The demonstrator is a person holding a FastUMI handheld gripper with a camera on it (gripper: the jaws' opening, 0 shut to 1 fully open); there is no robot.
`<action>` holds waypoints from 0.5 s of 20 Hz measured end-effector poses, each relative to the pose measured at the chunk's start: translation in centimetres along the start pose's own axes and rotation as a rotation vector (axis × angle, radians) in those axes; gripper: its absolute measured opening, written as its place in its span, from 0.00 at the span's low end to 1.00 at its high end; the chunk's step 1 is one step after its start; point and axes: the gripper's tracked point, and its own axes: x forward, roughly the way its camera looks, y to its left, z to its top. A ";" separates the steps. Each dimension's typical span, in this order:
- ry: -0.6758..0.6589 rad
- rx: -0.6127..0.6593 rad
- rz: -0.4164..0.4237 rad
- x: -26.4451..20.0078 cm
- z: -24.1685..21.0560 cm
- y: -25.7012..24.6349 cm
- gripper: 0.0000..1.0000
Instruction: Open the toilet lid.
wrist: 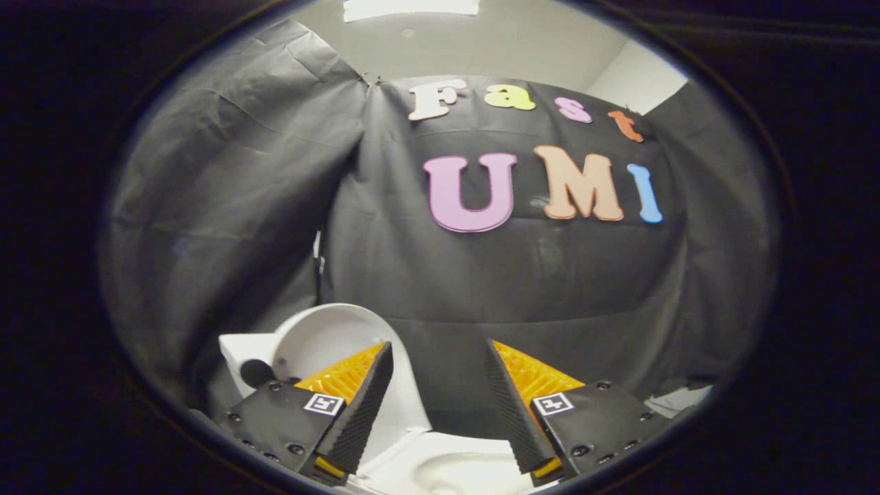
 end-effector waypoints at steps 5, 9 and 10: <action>0.030 -0.038 -0.003 -1.9 -1.5 -6.7 0.85; 0.088 -0.067 0.011 -3.8 -2.2 -10.7 0.85; 0.110 -0.074 0.035 -4.2 -2.5 -11.0 0.85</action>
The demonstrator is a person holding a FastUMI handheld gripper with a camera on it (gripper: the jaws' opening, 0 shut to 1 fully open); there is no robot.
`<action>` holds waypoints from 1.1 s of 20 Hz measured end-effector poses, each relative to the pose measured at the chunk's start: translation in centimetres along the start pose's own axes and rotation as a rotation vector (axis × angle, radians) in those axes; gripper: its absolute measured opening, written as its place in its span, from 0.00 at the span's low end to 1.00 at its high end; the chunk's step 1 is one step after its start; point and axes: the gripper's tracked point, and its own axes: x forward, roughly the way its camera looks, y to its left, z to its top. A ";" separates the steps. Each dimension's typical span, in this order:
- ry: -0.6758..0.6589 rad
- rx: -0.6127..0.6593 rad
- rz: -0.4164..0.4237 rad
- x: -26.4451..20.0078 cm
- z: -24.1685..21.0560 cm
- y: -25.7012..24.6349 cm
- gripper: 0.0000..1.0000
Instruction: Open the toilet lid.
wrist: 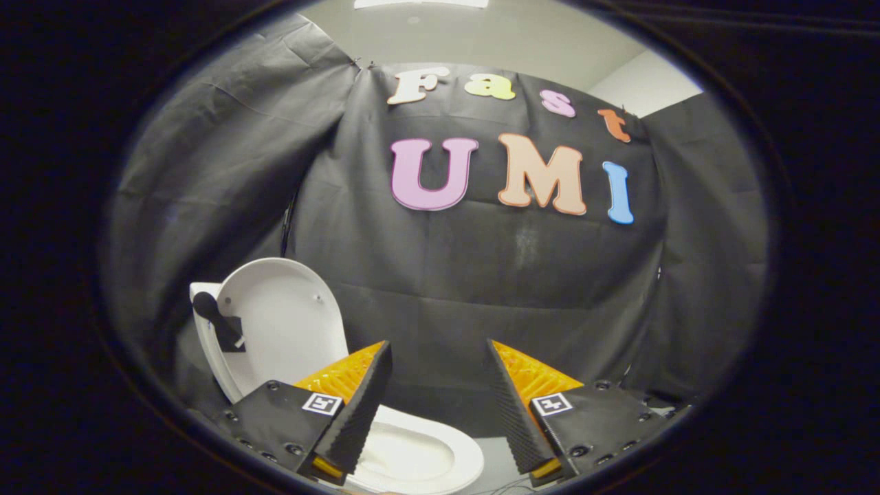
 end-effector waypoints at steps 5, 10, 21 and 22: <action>-0.008 -0.068 0.013 -1.5 0.6 -3.8 0.85; -0.007 -0.069 0.101 -3.1 0.9 -5.4 0.85; 0.037 0.065 0.158 -6.9 -1.8 -12.9 0.85; 0.020 0.077 0.143 -7.3 -1.7 -13.9 0.85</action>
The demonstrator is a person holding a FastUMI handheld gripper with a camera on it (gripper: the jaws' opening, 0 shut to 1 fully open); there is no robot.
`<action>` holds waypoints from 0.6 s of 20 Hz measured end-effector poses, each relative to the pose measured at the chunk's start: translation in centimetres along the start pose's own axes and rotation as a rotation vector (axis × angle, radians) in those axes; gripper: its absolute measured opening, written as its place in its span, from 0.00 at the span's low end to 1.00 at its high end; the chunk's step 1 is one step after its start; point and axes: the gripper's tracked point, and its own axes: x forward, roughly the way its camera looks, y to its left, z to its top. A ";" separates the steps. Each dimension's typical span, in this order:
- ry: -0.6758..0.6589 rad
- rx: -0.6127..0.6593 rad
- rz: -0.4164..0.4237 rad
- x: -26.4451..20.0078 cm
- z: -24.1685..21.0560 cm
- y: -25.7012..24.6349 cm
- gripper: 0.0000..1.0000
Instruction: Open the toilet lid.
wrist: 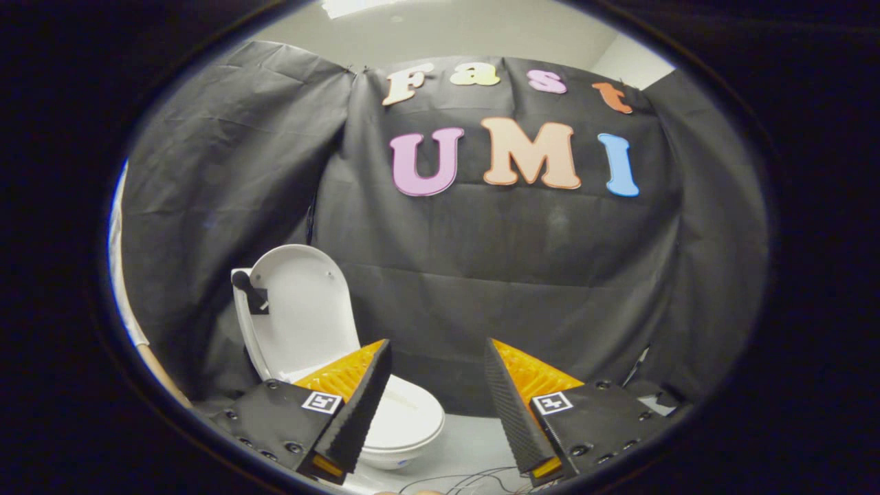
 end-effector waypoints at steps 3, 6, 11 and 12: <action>-0.027 0.035 -0.026 -1.6 -0.5 -2.0 0.85; -0.001 0.064 -0.061 -2.9 -1.6 -4.0 0.85; 0.032 0.105 -0.077 -4.2 -2.7 -5.6 0.85; 0.030 0.110 -0.074 -4.4 -2.7 -5.9 0.85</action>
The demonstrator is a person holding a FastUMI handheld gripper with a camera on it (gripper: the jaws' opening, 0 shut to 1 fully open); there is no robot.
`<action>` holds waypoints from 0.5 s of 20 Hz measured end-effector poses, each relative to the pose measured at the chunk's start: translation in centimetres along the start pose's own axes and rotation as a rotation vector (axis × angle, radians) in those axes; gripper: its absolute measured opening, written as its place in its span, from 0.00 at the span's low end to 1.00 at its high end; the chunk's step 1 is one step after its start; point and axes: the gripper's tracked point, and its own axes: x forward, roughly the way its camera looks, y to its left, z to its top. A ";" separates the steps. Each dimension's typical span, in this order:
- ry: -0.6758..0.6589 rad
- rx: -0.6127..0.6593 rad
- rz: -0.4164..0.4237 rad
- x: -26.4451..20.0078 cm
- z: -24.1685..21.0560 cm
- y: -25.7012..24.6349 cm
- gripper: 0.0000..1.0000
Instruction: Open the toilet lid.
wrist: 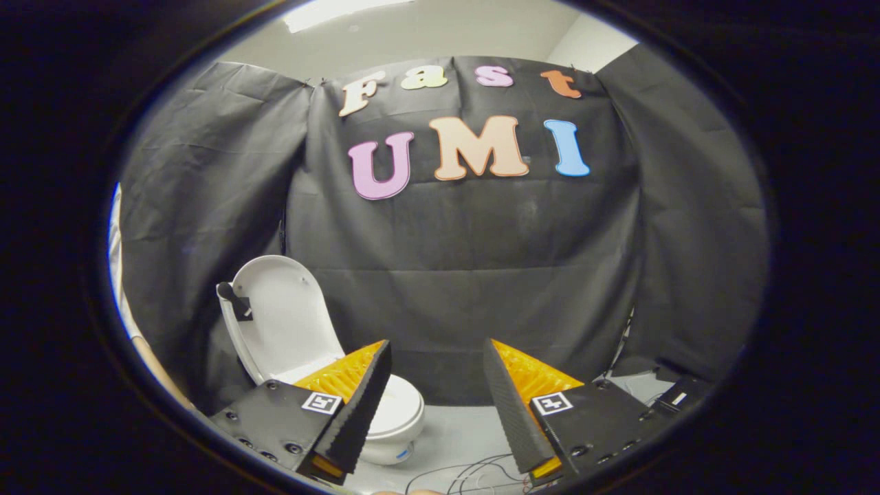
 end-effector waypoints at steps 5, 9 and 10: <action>-0.003 0.036 0.007 -0.4 -0.2 -0.7 0.84; 0.007 0.035 0.005 -0.3 -0.3 -1.1 0.84; 0.010 0.034 0.009 -0.3 -0.3 -1.1 0.84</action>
